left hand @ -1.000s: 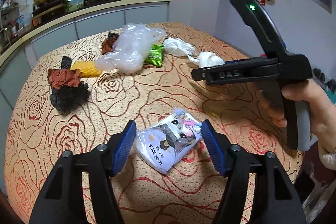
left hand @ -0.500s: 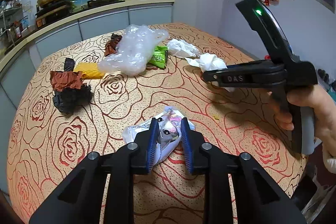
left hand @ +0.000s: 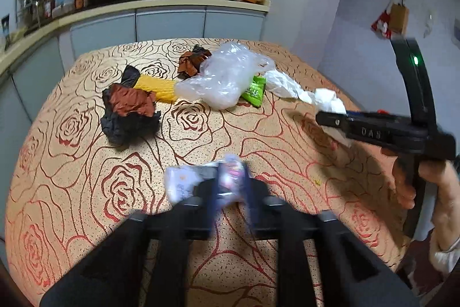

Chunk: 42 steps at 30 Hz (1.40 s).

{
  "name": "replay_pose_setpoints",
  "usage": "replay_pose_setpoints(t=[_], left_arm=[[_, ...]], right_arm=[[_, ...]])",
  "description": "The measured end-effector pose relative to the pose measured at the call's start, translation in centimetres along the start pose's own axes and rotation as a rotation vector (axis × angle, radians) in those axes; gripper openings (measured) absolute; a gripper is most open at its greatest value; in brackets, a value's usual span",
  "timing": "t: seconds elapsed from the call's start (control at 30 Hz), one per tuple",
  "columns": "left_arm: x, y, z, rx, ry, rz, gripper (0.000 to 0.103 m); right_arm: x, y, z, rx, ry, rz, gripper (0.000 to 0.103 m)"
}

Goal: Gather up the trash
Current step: 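Grasp the printed snack packet with the left tool while the right tool grasps the white tissue, then lift the snack packet with the left tool while the right tool lifts the tissue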

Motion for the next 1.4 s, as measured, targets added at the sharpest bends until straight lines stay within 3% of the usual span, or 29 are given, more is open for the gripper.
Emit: replay_pose_setpoints(t=[0.03, 0.07, 0.23, 0.7, 0.8, 0.87, 0.93, 1.27, 1.4], left_arm=[[0.4, 0.2, -0.1, 0.007, -0.018, -0.005, 0.068], [0.8, 0.5, -0.4, 0.007, -0.052, -0.019, 0.079], [0.6, 1.0, -1.1, -0.050, -0.054, -0.033, 0.083], [-2.8, 1.4, 0.6, -0.132, 0.099, -0.235, 0.083], [-2.9, 1.8, 0.6, -0.127, 0.103, -0.259, 0.074], [-2.6, 2.3, 0.4, -0.100, 0.093, -0.259, 0.059], [-2.3, 3.0, 0.3, -0.066, 0.087, -0.242, 0.054], [-0.6, 2.2, 0.2, -0.063, 0.046, -0.203, 0.045], [1.3, 1.1, -1.1, -0.069, -0.018, -0.203, 0.045]], right_arm=[[0.1, -0.1, 0.0, -0.001, -0.002, -0.001, 0.029], [0.2, -0.1, -0.1, -0.001, -0.005, -0.003, 0.029], [0.7, -0.3, -0.1, -0.005, -0.014, -0.008, 0.029], [1.6, 0.2, -0.5, -0.011, -0.032, -0.030, 0.029], [1.9, 0.2, -0.6, -0.011, -0.038, -0.033, 0.029], [2.0, 0.2, -0.6, -0.010, -0.042, -0.033, 0.029], [2.2, 0.2, -0.7, -0.011, -0.046, -0.035, 0.029], [4.0, 0.9, -1.2, -0.006, -0.088, -0.052, 0.029], [5.5, 1.0, -1.7, -0.008, -0.127, -0.065, 0.029]])
Point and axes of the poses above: each gripper's, at about its wrist camera, not at the fingertips, and x roughly against the way its jaws point, y to its left, z to its underside, the point moved 2 cm from there along -x, roughly the way its jaws point, and after that the axes turned 5 degrees about x, right-handed, at the moved point
